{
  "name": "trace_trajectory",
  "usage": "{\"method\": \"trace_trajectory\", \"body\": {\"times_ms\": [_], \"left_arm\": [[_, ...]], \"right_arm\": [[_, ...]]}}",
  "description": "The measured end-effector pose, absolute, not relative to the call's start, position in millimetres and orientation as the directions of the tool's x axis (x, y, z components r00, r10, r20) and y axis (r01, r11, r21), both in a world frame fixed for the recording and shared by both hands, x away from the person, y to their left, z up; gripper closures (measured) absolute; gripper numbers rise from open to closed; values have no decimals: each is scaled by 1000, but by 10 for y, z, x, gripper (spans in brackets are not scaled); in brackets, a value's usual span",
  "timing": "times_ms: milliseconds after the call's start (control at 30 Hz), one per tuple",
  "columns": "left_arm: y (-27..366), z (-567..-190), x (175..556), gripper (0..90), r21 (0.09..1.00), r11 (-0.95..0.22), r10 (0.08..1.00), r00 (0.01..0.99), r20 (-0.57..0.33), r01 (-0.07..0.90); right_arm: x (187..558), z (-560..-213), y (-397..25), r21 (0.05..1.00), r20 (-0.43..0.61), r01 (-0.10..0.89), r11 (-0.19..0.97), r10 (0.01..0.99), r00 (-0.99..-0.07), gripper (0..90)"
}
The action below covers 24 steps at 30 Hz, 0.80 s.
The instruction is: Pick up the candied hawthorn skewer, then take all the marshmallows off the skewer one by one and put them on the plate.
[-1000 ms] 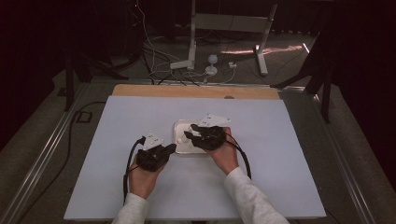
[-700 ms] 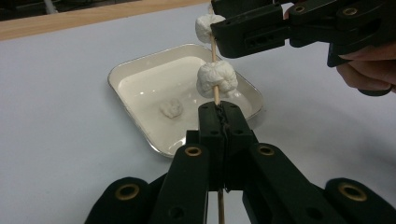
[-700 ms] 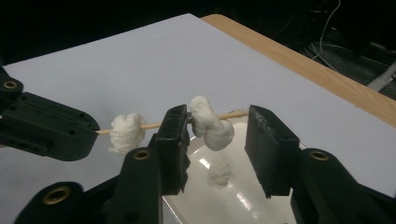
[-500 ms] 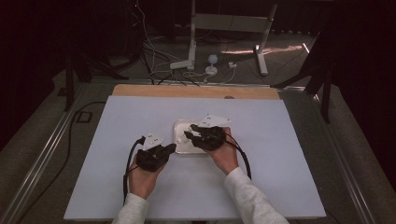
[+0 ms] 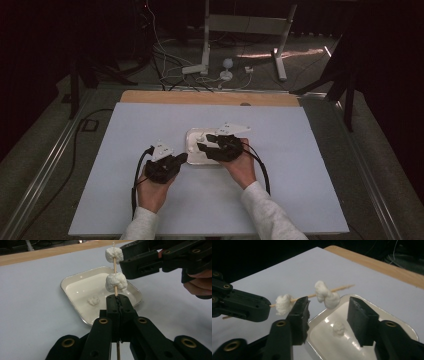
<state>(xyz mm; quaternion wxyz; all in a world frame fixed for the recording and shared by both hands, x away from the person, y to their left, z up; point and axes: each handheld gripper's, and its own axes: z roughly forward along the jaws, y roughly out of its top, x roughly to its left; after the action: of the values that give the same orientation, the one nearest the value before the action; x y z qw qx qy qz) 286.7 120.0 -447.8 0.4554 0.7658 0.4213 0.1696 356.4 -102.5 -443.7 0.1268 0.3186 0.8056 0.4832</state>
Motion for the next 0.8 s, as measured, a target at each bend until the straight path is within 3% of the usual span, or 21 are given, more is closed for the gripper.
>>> {"method": "trace_trajectory", "body": {"times_ms": [167, 533, 800], "left_arm": [[1233, -4481, 2868, 900, 849, -217, 805, 580, -123, 482], [1217, -4488, 2838, 899, 886, -212, 771, 627, -108, 413], [1174, -4570, 2879, 897, 862, -267, 743, 662, -100, 430]], "right_arm": [[3569, -4428, -1068, 851, 184, 437, 291, 616, -766, 491], [3624, -4432, -1119, 821, 368, 529, 216, 507, -779, 609], [3639, -4399, -1141, 821, 428, 552, 148, 480, -766, 627]]}}
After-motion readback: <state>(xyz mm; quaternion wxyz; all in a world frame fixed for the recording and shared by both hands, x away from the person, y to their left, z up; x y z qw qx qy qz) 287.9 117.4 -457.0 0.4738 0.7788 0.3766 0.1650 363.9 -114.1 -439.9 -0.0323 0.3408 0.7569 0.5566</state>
